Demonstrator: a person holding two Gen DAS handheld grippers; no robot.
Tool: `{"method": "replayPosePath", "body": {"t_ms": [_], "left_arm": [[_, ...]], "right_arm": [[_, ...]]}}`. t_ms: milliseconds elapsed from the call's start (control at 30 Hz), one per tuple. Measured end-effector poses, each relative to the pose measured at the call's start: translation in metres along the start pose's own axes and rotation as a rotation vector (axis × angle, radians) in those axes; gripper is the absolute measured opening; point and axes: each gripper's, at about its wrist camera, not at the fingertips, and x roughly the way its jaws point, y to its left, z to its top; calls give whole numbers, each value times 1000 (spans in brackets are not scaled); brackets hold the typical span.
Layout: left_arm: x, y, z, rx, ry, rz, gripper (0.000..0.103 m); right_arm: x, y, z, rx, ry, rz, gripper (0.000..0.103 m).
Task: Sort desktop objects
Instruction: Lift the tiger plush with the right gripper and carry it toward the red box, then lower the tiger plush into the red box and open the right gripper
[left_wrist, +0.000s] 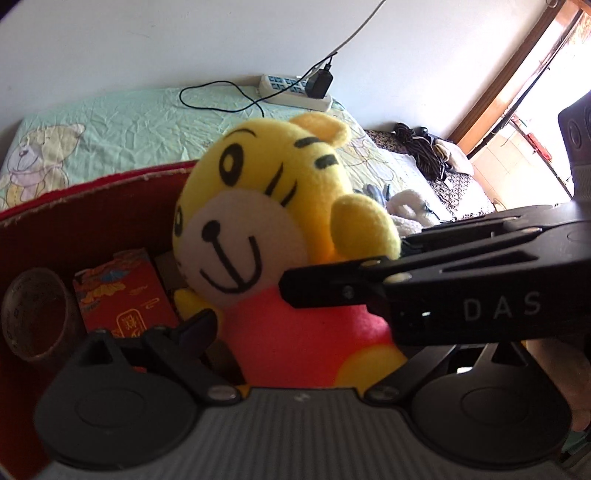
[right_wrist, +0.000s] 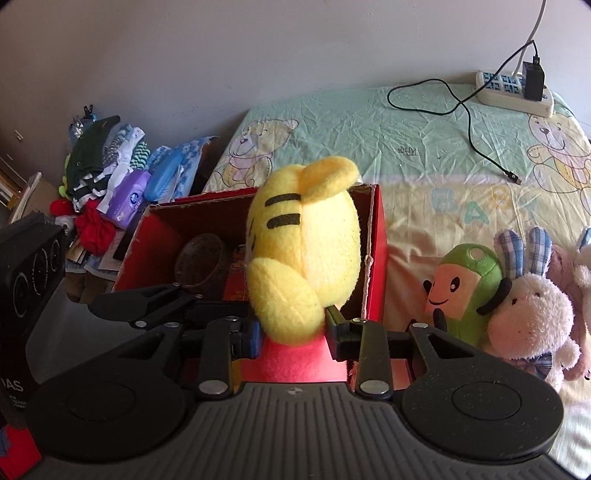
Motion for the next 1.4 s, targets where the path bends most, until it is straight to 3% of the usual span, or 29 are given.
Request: {"method": "replayPosePath", "body": {"t_ms": [167, 367, 600, 733, 1033, 1400], "left_arm": [[13, 7, -5, -29, 24, 13, 97], [28, 16, -10, -69, 63, 8, 95], [22, 5, -13, -32, 30, 90, 100], [25, 6, -10, -53, 54, 139, 99], [19, 5, -11, -96, 91, 166, 100], [24, -8, -13, -76, 92, 191, 100]], "right_arm": [[18, 4, -1, -22, 12, -77, 35], [36, 5, -5, -13, 50, -78, 35], [32, 3, -9, 30, 20, -94, 33], [38, 8, -9, 4, -1, -128, 31], [32, -1, -12, 71, -25, -67, 37], [17, 0, -27, 94, -109, -87, 44]]}}
